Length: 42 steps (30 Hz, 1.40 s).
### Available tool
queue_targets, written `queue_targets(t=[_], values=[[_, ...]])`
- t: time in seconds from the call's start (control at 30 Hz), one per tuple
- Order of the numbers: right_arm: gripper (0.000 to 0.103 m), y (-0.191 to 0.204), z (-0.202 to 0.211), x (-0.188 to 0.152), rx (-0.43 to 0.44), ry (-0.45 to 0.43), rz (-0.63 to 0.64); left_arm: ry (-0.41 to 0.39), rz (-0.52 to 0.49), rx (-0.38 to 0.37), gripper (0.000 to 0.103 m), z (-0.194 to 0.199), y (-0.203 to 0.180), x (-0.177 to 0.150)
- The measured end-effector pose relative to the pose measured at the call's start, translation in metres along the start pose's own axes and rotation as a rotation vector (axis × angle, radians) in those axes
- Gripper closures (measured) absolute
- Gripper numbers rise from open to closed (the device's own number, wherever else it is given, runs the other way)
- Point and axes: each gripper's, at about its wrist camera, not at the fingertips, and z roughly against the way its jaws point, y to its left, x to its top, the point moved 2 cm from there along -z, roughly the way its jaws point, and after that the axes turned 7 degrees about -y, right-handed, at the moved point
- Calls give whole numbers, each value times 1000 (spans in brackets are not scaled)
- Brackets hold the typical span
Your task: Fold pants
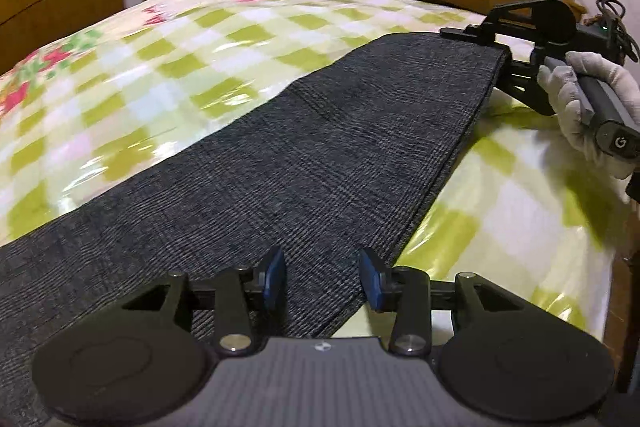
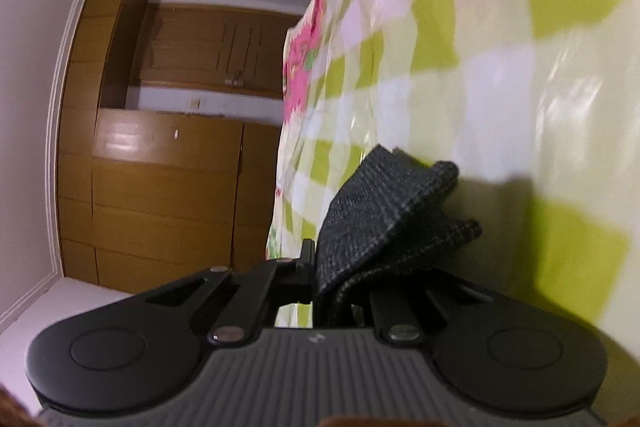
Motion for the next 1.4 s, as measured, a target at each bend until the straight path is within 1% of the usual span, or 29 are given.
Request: queue_targets(t=[0.1,0.17,0.2,0.27,0.33,0.4,0.47,0.57,0.67,0.73,0.87,0.93,1.03,1.13,1.27,1.4], values=[[96,4,15,15,-23,-41,30,-17,-26,-39,50,-5,-15,7],[95,11,24,23,-29,-63,54,-32,-38,-40,50,-1,-18,10],[95,16,28,26,-20,-66,62,-37,-42,-28,50,3,-16,10],[95,31,31,24,-17,-50,110,-39,-54,26,50,14,-6,8],[95,47,30,17,11,-18,151,-44,-71,105,49,31,12,3],[95,66,25,3,45,22,194,-37,-76,177,49,47,33,-4],[95,86,15,-16,84,69,231,-19,-59,250,49,65,56,-15],[95,113,-5,-50,131,161,282,13,-20,337,49,87,89,-33],[95,136,-27,-91,159,257,336,43,12,412,49,102,109,-47],[95,146,-40,-120,163,316,368,32,44,453,48,112,118,-54],[95,163,-63,-181,153,435,456,26,125,494,48,130,136,-67],[95,163,-64,-210,152,494,481,22,162,517,48,141,146,-73],[95,166,-68,-255,144,564,557,21,212,544,48,154,161,-81],[95,168,-71,-292,134,625,603,25,255,566,48,166,174,-90],[95,170,-73,-326,119,687,651,21,285,592,48,183,186,-104],[95,178,-67,-356,119,716,735,31,320,632,48,199,199,-123]])
